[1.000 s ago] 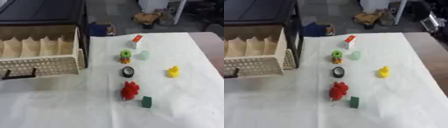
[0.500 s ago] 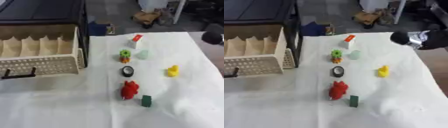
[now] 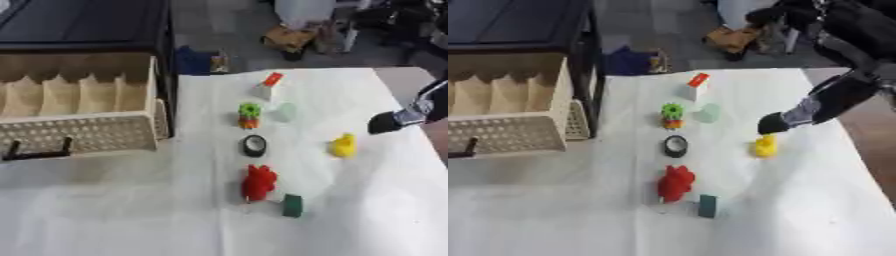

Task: Pick up objects from table and place into drawer.

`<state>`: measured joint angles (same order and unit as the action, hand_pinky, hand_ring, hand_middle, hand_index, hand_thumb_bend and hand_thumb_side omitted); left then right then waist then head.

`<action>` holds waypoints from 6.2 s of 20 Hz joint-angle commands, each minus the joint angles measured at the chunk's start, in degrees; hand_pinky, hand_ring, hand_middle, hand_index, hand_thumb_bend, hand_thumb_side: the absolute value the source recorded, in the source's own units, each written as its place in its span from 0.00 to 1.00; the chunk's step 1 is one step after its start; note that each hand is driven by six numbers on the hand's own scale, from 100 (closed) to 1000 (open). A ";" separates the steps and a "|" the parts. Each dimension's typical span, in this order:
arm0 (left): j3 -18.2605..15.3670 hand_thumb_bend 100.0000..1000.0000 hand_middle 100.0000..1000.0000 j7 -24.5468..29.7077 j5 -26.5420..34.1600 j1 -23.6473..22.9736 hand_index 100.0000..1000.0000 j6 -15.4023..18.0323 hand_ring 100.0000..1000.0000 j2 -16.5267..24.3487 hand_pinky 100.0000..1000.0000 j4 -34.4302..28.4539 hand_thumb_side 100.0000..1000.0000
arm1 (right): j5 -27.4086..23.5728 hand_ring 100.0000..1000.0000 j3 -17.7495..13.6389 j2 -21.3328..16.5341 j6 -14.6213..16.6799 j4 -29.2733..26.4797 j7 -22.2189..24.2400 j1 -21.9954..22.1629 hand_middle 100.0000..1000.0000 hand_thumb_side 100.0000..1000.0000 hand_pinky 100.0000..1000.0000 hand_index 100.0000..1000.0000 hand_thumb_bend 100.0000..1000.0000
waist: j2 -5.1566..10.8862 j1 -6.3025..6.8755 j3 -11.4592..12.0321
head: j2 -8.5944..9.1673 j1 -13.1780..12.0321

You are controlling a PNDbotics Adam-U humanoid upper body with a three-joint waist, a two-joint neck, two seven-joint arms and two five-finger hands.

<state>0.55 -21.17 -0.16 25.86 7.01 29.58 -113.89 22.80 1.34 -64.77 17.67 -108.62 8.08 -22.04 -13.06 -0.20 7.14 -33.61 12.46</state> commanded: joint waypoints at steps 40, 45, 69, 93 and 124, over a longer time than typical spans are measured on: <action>0.37 0.00 0.54 1.59 1.72 0.81 0.83 -2.00 0.43 -2.45 0.50 -0.70 1.00 | -11.32 0.66 14.52 10.49 -1.36 12.45 22.97 -14.48 0.58 0.30 0.70 0.87 0.80 | 2.04 -0.54 2.40 | 1.28 4.71; 0.33 0.00 0.53 1.66 1.95 0.72 0.83 -2.22 0.43 -2.79 0.49 -0.70 1.00 | -10.81 0.64 15.21 12.22 -1.37 14.00 22.75 -14.94 0.55 0.28 0.69 0.85 0.80 | 1.95 -0.41 2.42 | 0.96 5.03; 0.19 0.00 0.53 1.67 1.94 0.00 0.82 -2.94 0.42 -3.97 0.49 -0.70 1.00 | -5.23 0.63 17.06 17.68 -0.22 17.60 22.28 -14.44 0.54 0.25 0.67 0.84 0.78 | 1.88 -0.21 2.54 | 1.38 5.24; -0.05 0.00 0.53 1.66 1.51 -0.55 0.82 -3.49 0.42 -4.60 0.49 -0.70 1.00 | 0.01 0.67 19.06 18.82 -3.60 12.00 25.68 -12.64 0.57 0.19 0.67 0.85 0.68 | 0.69 -0.16 2.06 | 3.09 3.53; -0.08 0.00 0.53 2.35 1.66 -1.23 0.82 -3.97 0.42 -6.01 0.49 -0.70 1.00 | 6.22 0.65 21.84 20.86 0.54 18.54 20.41 -11.83 0.53 0.18 0.65 0.82 0.57 | 0.05 -0.32 3.10 | 3.81 4.44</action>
<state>1.18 -18.98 1.39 24.20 3.02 23.03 -113.88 28.41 23.54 -43.01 17.86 -89.99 28.61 -33.21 -13.80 -0.54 10.20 -30.37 16.76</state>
